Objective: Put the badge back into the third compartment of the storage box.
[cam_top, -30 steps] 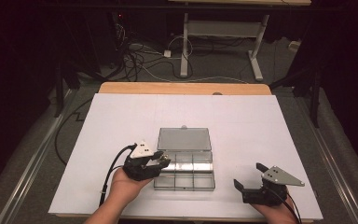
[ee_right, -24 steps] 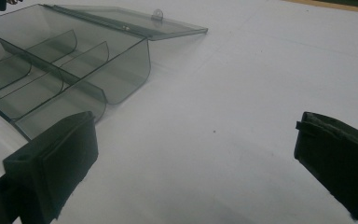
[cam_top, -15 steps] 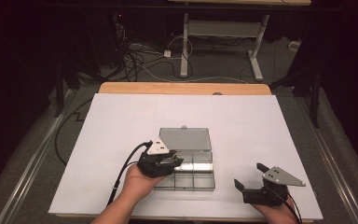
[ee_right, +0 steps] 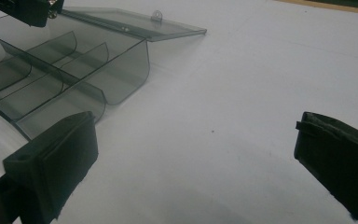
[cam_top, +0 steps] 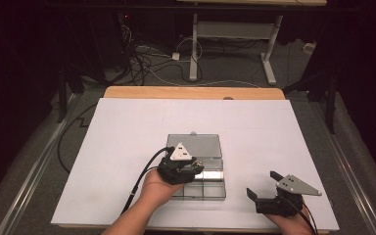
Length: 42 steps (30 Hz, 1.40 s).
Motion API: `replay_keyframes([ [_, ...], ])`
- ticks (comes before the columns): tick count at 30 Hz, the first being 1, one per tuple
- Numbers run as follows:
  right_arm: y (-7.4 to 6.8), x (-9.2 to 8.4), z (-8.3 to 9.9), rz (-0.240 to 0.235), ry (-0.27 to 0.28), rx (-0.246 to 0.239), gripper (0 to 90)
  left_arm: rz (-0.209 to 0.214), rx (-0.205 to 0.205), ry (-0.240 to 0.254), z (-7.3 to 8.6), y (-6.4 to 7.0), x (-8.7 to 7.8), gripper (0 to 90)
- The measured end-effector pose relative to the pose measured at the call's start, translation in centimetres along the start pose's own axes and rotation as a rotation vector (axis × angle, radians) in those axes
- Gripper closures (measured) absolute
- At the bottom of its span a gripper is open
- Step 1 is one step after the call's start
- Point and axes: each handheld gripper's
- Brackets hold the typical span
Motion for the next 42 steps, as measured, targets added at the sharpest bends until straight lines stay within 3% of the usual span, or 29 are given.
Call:
replay_keyframes([
  [18, 0.1, -0.1, 0.0, 0.000, 0.008, 0.006, 0.4, 0.006, 0.036, -0.037, -1.8, 1.0, 2.2, 55.8],
  [29, 0.2, -0.3, 0.1, 0.000, 0.010, 0.010, 0.4, 0.017, 0.032, -0.045, -2.5, 1.1, 3.3, 55.8],
  [42, 0.2, -0.3, 0.1, -0.003, 0.012, 0.008, 0.4, 0.028, 0.054, -0.080, -2.7, 1.4, 4.2, 55.6],
])
Point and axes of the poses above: each handheld gripper's, and its own axes: x roughly forward along the jaws, z roughly out of its underside, y roughly to its right, and after that the axes turned 9 degrees about -y, right-handed
